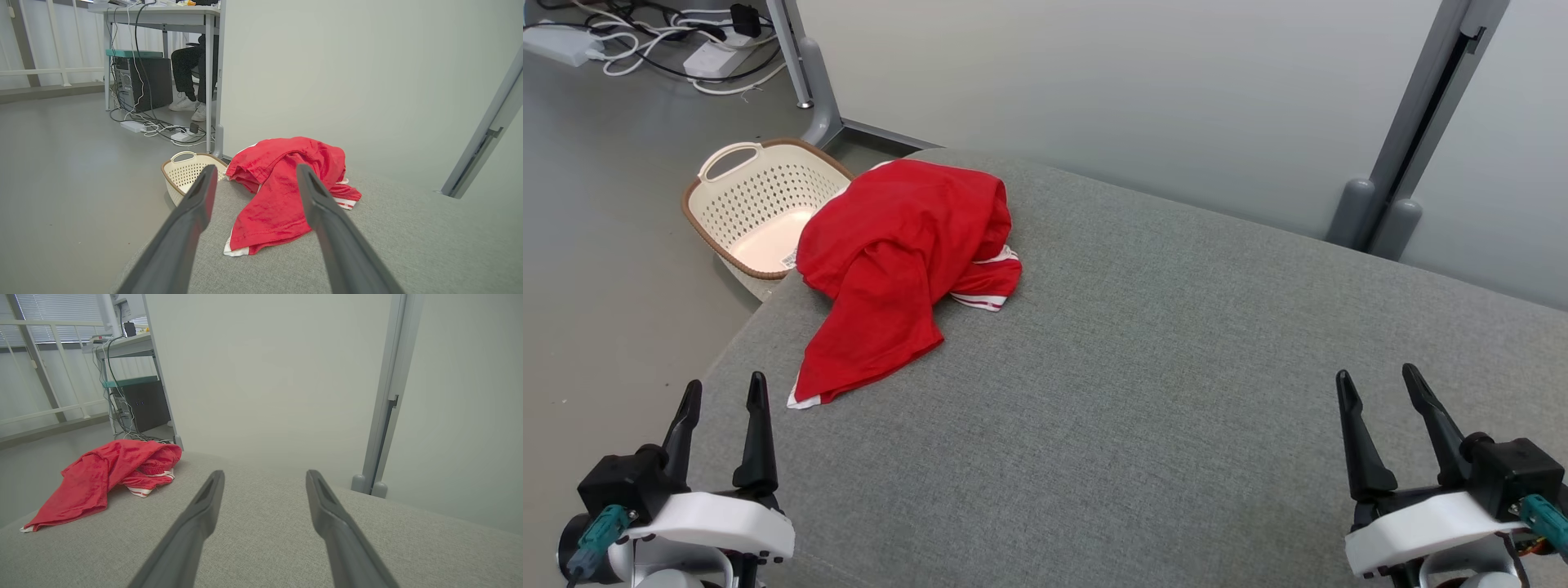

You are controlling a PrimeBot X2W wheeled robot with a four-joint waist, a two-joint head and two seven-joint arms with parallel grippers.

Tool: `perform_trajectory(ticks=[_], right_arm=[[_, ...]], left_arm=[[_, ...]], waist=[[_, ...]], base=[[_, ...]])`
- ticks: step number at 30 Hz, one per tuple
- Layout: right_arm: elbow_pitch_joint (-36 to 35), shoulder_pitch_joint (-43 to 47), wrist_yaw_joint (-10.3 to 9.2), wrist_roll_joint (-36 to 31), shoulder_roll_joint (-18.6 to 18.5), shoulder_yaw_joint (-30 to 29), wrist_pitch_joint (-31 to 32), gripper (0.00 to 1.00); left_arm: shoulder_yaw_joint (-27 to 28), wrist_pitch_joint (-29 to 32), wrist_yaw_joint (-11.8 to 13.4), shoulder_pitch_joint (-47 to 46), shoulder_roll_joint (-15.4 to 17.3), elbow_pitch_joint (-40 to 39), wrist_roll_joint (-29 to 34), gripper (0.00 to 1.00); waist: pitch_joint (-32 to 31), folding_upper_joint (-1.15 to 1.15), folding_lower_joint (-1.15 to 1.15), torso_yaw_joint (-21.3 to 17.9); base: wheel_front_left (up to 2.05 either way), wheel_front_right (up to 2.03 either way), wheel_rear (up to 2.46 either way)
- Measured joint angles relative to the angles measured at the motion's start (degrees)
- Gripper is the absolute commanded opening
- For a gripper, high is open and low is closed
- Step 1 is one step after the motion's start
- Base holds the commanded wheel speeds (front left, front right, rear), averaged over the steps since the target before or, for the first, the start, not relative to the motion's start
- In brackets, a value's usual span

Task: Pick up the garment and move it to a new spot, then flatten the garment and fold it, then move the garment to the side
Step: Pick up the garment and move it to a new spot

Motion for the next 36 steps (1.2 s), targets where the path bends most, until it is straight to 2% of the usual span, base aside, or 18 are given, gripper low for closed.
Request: perform_trajectory(ticks=[7,13,17,23,29,32,34,35,36], right_arm=[[-0.14,-0.40,0.00,0.03,-0.25,0.25,0.23,1.00],[-1.58,-2.29,0.00,-0.40,-1.15,0.92,1.62,1.00],[-3.58,-4.75,0.00,-1.22,-1.90,1.58,3.23,1.00],[-6.46,-9.04,0.00,-2.47,-2.88,2.21,5.34,1.00],[-8.00,-11.77,0.00,-3.55,-3.05,2.15,6.11,1.00],[-8.15,-12.00,0.00,-3.83,-3.08,2.13,6.14,1.00],[-7.95,-12.25,0.00,-3.91,-3.11,2.10,6.06,1.00],[-7.84,-12.41,0.00,-3.91,-3.09,2.03,6.05,1.00],[-7.77,-12.53,0.00,-3.91,-3.10,1.93,5.99,1.00]], left_arm=[[-0.13,0.00,0.00,-0.82,-0.43,0.09,-0.05,1.00],[-3.39,-0.01,0.00,-5.30,-0.49,3.34,-1.01,1.00],[-6.97,0.01,0.00,-12.10,0.08,9.21,-3.88,1.00],[-10.93,1.12,-0.01,-23.83,2.70,21.98,-9.90,1.00],[-10.29,2.09,-0.01,-32.30,6.17,35.27,-13.79,1.00],[-9.69,2.23,-0.02,-35.24,6.88,40.56,-14.75,1.00],[-9.67,1.98,-0.02,-36.63,6.91,42.76,-15.38,0.22],[-9.71,1.71,-0.02,-37.08,7.11,43.58,-15.38,0.00],[-9.62,1.42,-0.02,-37.52,7.31,44.22,-15.47,0.00]], waist=[[0.85,0.00,0.00,-0.05],[3.21,0.00,0.00,-1.26],[6.21,0.00,0.00,-2.61],[12.52,0.00,0.00,-5.52],[19.03,0.00,0.00,-8.68],[21.59,0.00,0.00,-10.04],[22.85,0.00,0.00,-10.80],[23.28,0.00,0.00,-11.12],[23.64,0.00,0.00,-11.36]], base=[[0.00,0.00,0.00],[0.00,0.00,0.00],[0.00,0.00,0.00],[0.00,0.00,0.00],[0.00,0.00,0.00],[0.00,0.00,0.00],[0.00,0.00,0.00],[0.00,0.00,0.00],[0.00,0.00,0.00]])
